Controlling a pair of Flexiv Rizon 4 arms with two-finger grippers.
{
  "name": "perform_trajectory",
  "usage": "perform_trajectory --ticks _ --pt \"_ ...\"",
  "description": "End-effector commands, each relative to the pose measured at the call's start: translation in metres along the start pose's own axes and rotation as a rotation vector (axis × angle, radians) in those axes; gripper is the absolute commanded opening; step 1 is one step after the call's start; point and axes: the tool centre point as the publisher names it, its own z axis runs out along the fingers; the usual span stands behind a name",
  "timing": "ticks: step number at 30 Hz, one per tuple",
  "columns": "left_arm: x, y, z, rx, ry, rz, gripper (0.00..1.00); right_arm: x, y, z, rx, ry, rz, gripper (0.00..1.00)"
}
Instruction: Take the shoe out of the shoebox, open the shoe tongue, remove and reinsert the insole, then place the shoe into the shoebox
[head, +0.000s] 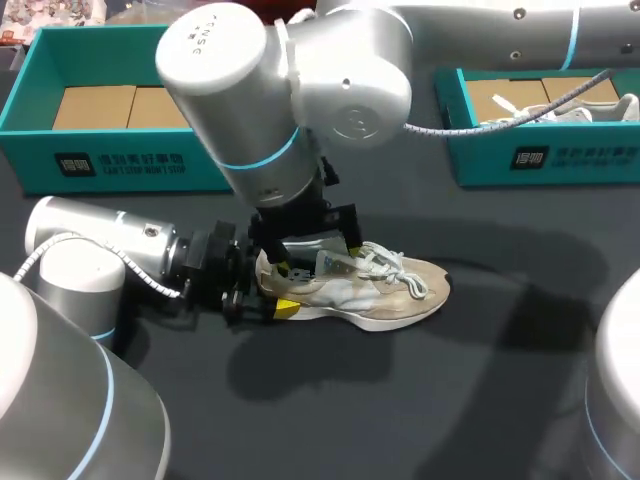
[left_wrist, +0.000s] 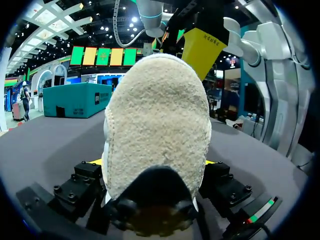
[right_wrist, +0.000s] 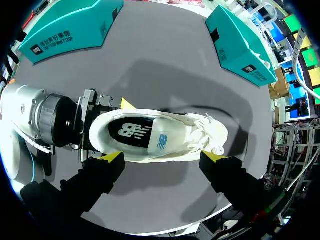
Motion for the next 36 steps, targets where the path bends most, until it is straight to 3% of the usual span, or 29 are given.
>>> perform_trajectory --ticks 1,14,25,36 --pt "0.001 0.004 0.0 0.0 -0.002 0.0 0.0 0.007 -0.005 0.007 -0.015 -0.13 0.46 1.0" --pt "0.001 0.004 0.0 0.0 -0.002 0.0 0.0 -0.01 0.001 0.025 -0.041 -0.168 0.542 1.0" --pt "0.001 0.004 0.0 0.0 -0.002 0.0 0.0 -0.007 0.012 0.04 -0.047 -0.172 0.567 1.0" --pt "0.001 0.004 0.0 0.0 -0.002 0.0 0.0 -0.022 0.007 0.053 -0.067 -0.192 0.627 1.0"
